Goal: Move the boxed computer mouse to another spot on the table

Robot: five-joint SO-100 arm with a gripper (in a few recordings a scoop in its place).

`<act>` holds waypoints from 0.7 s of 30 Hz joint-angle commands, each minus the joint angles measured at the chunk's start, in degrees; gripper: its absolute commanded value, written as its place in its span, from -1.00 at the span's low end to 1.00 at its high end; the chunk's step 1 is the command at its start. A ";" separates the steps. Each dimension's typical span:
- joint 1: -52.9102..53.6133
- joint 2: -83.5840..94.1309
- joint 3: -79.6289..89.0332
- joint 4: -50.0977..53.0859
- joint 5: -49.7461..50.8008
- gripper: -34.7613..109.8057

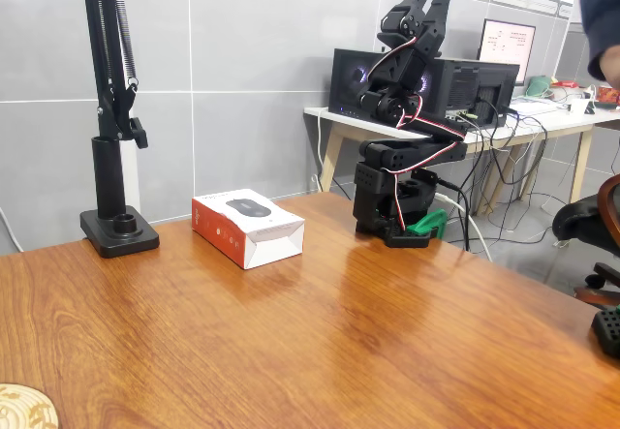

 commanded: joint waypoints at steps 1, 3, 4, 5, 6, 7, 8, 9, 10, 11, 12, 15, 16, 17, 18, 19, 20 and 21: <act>-0.35 -0.62 -0.18 -0.26 3.16 -0.52; -0.35 -0.62 -0.18 -0.26 4.31 -0.52; -0.35 -0.62 -0.18 -0.26 4.66 -0.52; -0.35 -0.62 -0.18 -0.26 4.92 -0.52; -0.35 -0.62 -0.18 -0.26 5.10 -0.52; -0.35 -0.62 -0.18 -0.26 5.27 -0.52; -0.35 -0.62 -0.18 -0.26 5.27 -0.52; -0.35 -0.62 -0.18 -0.26 5.27 -0.52; -0.35 -0.62 -0.18 -0.26 5.36 -0.52; -0.35 -0.62 -0.18 -0.26 5.36 -0.52; -0.35 -0.62 -0.18 -0.26 5.36 -0.52; -0.35 -0.62 -0.18 -0.26 5.45 -0.52; -0.35 -0.62 -0.18 -0.26 5.45 -0.52; -0.35 -0.62 -0.18 -0.26 5.45 -0.52; -0.35 -0.62 -0.18 -0.26 5.54 -0.52; -0.35 -0.62 -0.18 -0.26 5.54 -0.52; -0.35 -0.62 -0.18 -0.26 5.54 -0.52; -0.35 -0.62 -0.18 -0.26 5.54 -0.52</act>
